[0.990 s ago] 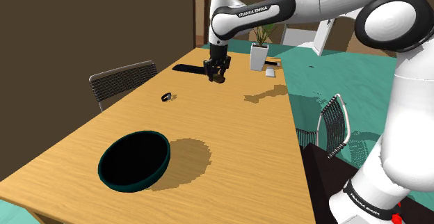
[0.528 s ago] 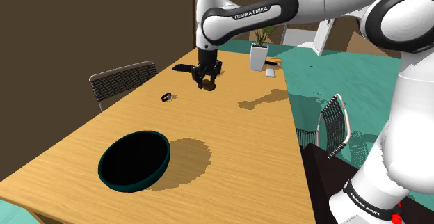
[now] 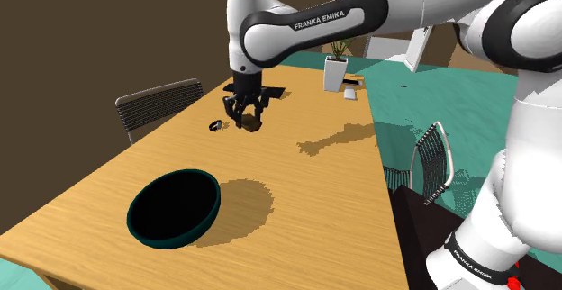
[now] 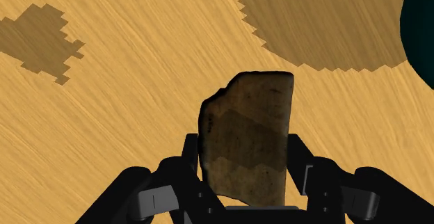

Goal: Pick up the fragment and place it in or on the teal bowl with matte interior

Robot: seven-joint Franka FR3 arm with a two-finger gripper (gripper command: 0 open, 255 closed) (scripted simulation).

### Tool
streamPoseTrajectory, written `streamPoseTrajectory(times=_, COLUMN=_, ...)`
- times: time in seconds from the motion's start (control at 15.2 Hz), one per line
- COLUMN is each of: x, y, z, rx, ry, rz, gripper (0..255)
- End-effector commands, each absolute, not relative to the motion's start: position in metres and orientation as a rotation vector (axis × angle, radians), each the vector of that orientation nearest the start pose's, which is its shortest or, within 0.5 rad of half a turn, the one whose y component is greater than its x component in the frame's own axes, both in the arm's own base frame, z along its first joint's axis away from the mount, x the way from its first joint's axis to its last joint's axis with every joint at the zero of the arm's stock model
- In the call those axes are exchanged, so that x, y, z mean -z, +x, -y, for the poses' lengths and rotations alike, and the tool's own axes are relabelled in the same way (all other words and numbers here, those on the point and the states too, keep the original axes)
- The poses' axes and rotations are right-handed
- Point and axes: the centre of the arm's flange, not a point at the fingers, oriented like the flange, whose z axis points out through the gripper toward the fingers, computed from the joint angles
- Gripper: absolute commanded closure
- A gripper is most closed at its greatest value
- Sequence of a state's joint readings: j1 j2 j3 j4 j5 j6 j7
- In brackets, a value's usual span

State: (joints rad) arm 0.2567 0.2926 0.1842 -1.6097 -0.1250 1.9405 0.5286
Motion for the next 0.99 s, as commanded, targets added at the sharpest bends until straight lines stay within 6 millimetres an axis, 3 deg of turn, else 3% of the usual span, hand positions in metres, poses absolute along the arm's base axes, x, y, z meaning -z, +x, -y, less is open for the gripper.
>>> streamPoseTrajectory(times=0.0, x=-0.465, y=0.591, z=-0.284, rx=0.110, ry=-3.176, rz=-0.088, gripper=255)
streamPoseTrajectory(times=0.92, x=-0.465, y=0.536, z=-0.461, rx=0.110, ry=-3.176, rz=-0.088, gripper=255)
